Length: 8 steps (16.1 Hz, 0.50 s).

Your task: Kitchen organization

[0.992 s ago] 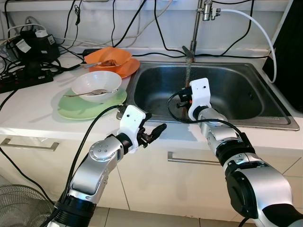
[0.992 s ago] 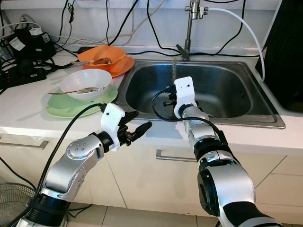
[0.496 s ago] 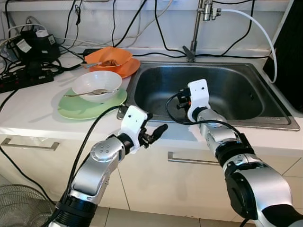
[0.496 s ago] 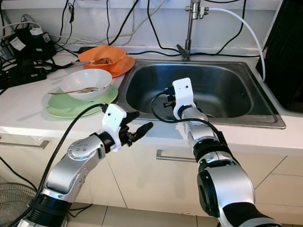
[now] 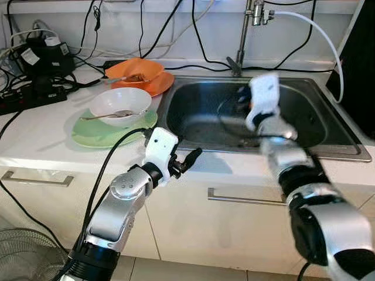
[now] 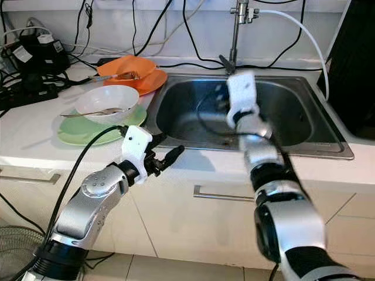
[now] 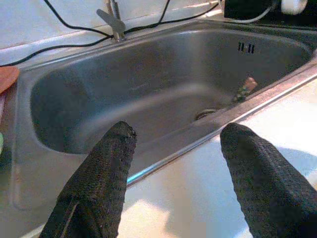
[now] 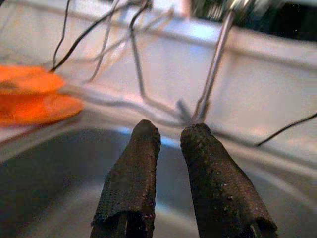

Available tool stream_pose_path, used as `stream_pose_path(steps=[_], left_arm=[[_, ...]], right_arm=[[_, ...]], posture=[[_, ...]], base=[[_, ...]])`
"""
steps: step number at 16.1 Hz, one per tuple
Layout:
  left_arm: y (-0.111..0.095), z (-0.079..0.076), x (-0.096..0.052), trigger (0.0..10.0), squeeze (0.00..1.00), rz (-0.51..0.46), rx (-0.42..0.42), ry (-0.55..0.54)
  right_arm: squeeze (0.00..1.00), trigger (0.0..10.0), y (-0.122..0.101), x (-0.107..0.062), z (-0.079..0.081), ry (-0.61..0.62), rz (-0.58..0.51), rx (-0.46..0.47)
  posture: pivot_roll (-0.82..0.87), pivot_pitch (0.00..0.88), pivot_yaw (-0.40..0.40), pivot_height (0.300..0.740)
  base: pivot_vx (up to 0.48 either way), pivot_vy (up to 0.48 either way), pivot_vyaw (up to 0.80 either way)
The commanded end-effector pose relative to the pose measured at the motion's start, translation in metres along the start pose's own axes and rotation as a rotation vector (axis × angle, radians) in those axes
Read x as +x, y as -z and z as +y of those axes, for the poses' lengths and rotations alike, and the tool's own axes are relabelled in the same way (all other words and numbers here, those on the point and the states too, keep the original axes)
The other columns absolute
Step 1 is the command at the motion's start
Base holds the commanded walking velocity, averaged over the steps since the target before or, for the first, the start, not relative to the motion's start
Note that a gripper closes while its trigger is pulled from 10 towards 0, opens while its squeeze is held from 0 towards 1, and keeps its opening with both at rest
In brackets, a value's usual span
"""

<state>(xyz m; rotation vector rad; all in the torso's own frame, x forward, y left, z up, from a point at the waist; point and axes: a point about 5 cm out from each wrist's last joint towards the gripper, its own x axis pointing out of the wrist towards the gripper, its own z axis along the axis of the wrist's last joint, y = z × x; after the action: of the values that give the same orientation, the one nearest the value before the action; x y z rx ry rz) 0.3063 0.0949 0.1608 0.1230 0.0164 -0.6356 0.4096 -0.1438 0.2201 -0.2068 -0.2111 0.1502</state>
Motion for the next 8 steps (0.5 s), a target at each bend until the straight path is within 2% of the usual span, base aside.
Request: stream_pose_path(steps=[1,3,8], left_arm=[[-0.006,0.005,0.001,10.0,0.0,-0.018,0.021,-0.026],[-0.006,0.006,0.002,10.0,0.0,-0.02,0.023,-0.038],[-0.017,0.02,0.004,10.0,0.0,-0.074,0.066,-0.163]], right_arm=[[0.0,10.0,-0.029,0.008,-0.008,0.028,-0.104,-0.016],[0.0,10.0,-0.031,0.008,-0.007,0.028,-0.118,-0.015],[0.0,10.0,-0.009,-0.002,0.009,-0.009,-0.075,-0.014]], posture=[[0.03,0.0,0.053,0.74],[0.02,0.0,0.053,0.74],[0.03,0.0,0.049,0.74]], base=[[0.0,0.0,0.0],[0.0,0.0,0.0],[0.0,0.0,0.0]])
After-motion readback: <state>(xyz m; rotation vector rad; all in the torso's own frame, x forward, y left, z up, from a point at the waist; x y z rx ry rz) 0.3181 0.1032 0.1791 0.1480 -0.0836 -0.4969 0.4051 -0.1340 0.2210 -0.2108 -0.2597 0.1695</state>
